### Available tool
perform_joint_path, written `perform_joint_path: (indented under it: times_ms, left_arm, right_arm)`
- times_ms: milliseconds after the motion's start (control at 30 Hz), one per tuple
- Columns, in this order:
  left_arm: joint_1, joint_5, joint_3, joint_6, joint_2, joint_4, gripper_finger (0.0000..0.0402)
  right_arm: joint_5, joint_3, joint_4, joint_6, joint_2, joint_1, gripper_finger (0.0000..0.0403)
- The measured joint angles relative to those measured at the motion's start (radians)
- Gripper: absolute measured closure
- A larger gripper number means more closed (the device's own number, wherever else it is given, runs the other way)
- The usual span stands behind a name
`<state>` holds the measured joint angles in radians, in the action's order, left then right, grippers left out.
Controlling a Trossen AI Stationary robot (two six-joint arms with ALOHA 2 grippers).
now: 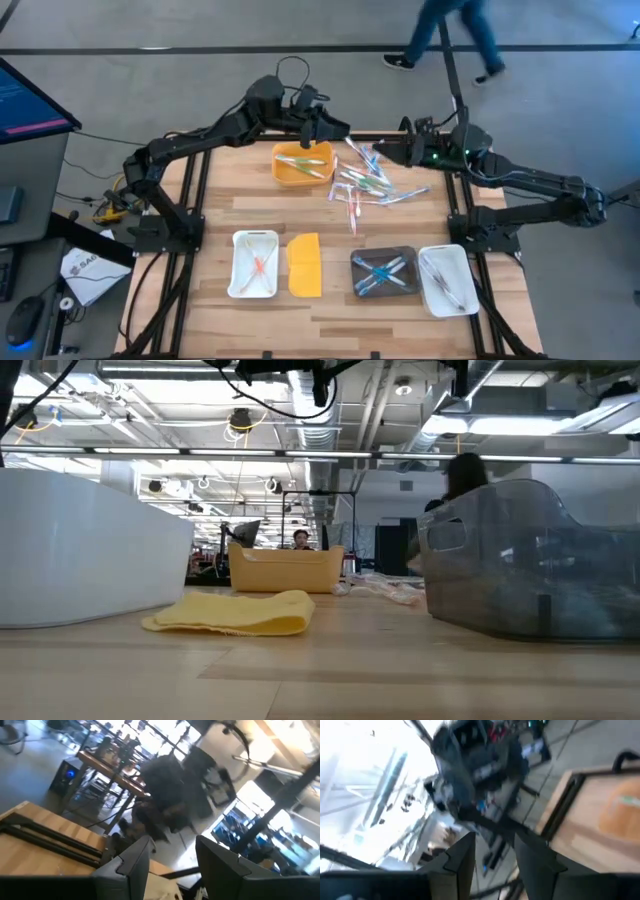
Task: Pick & Place Toothbrushes
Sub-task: Put the orange toothbrush into the left white bin
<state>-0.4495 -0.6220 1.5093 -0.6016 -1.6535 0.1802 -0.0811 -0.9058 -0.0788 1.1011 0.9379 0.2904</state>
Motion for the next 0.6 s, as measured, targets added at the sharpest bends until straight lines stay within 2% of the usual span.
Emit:
perform_joint_path:
  times_ms: [133,200,367,600]
  left_arm:
    - [0.021,-0.01,0.0,0.004,0.0,-0.004,0.0247]
    - [0.029,-0.011,0.0,-0.022,0.0,-0.011,0.0247]
    - [0.049,0.006,0.0,0.038,0.0,-0.05,0.0247]
    - [0.087,0.199,0.0,0.126,0.0,-0.05,0.0247]
  right_arm:
    - [-0.008,0.0,-0.034,0.064,-0.002,0.097,0.0269]
    - [-0.052,0.0,-0.024,0.1,0.001,0.157,0.0269]
    - [-0.232,0.0,-0.03,0.091,0.008,0.325,0.0269]
    - [-0.566,0.0,-0.038,0.093,0.075,0.526,0.0269]
